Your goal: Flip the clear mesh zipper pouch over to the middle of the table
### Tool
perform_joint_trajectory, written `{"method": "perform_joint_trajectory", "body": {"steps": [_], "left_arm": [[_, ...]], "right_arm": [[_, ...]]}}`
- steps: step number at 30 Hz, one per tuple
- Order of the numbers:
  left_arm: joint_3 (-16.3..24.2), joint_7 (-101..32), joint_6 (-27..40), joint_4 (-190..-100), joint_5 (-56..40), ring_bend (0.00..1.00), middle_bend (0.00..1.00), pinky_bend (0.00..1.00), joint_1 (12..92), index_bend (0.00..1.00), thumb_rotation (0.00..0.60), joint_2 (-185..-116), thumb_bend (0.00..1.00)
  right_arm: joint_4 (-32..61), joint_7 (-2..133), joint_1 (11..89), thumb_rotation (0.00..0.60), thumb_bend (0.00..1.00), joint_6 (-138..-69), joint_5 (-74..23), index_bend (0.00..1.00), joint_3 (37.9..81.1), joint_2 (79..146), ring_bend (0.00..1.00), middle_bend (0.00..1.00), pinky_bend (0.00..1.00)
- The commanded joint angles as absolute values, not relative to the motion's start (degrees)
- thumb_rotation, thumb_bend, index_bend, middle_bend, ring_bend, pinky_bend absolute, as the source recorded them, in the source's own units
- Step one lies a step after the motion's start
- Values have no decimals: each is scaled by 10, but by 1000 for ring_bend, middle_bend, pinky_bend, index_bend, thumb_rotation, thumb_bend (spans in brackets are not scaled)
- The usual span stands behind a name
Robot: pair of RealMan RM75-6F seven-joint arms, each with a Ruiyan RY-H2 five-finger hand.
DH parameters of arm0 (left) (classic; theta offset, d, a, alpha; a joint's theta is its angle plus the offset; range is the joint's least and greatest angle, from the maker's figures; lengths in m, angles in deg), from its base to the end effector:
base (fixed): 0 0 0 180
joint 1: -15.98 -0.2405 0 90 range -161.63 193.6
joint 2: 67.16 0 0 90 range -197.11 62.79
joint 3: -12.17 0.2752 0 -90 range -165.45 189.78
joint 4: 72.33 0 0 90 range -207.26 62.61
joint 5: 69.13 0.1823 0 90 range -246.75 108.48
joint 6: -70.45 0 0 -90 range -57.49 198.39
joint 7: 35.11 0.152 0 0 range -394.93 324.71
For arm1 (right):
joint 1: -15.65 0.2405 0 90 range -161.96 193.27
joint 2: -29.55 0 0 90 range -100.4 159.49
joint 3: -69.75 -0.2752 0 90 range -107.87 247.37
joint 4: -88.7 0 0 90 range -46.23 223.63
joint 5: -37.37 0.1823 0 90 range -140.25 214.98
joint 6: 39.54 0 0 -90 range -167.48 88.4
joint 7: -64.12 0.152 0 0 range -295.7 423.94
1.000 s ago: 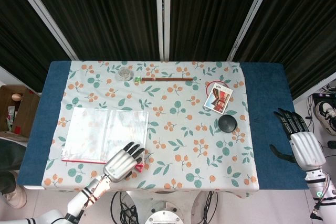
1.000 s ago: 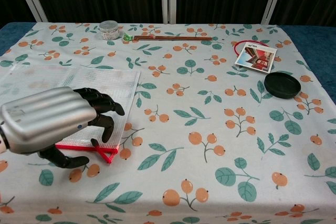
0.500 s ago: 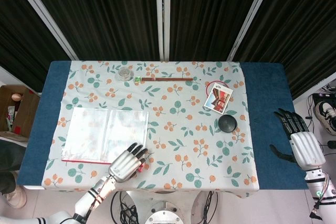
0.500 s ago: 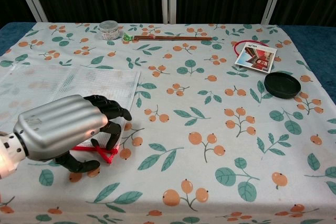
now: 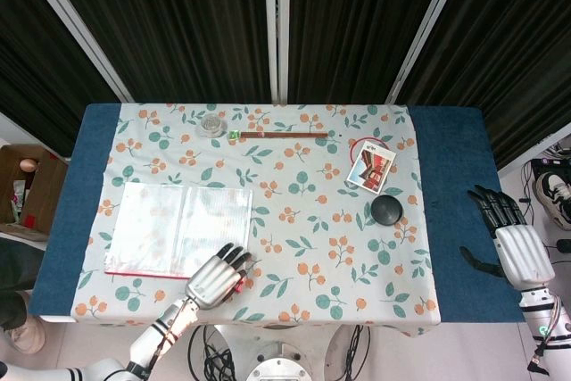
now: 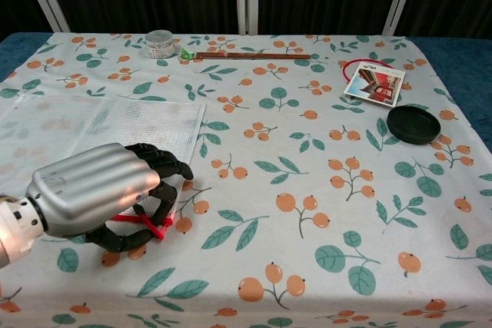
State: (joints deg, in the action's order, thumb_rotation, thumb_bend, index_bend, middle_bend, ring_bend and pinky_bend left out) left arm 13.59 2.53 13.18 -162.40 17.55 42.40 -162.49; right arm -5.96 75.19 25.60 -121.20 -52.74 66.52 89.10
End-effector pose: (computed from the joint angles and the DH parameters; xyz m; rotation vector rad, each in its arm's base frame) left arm -0.1756 0.2224 -0.0521 -2.2084 -0.6348 -0.8243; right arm -0.2887 -0.2147 0.2034 1.4791 -0.9812 1.0844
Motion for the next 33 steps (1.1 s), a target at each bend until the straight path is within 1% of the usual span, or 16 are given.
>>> {"method": "perform_joint_trajectory", "body": {"steps": [1, 5, 10, 14, 22, 28, 33], "left_arm": [[138, 23, 128, -1622, 177, 118, 167, 160, 425, 575, 600, -1626, 333], [143, 14, 121, -1618, 182, 118, 180, 160, 426, 598, 600, -1628, 335], [146, 8, 106, -1619, 187, 118, 185, 160, 423, 609, 600, -1629, 382], [146, -3, 73, -1626, 198, 119, 196, 160, 413, 616, 600, -1625, 390], [153, -24, -9, -1639, 247, 165, 260, 165, 388, 647, 600, -1619, 405], [156, -11, -74, -1655, 288, 240, 347, 198, 364, 670, 600, -1616, 398], [150, 17, -117, -1675, 312, 296, 396, 246, 346, 681, 600, -1617, 393]], "right_arm": [[-60, 752, 256, 600, 186, -1213, -528, 0, 665, 891, 0, 10, 0], [-59, 754, 256, 600, 185, -1211, -527, 0, 666, 891, 0, 10, 0], [-60, 753, 257, 600, 186, -1212, -529, 0, 665, 890, 0, 10, 0], [-62, 752, 258, 600, 185, -1213, -531, 0, 665, 889, 0, 10, 0], [-68, 748, 272, 600, 186, -1201, -543, 0, 663, 888, 0, 10, 0], [-99, 734, 328, 600, 185, -1145, -575, 0, 651, 878, 0, 19, 0], [-132, 730, 412, 600, 185, -1048, -589, 22, 630, 877, 0, 42, 0]]}}
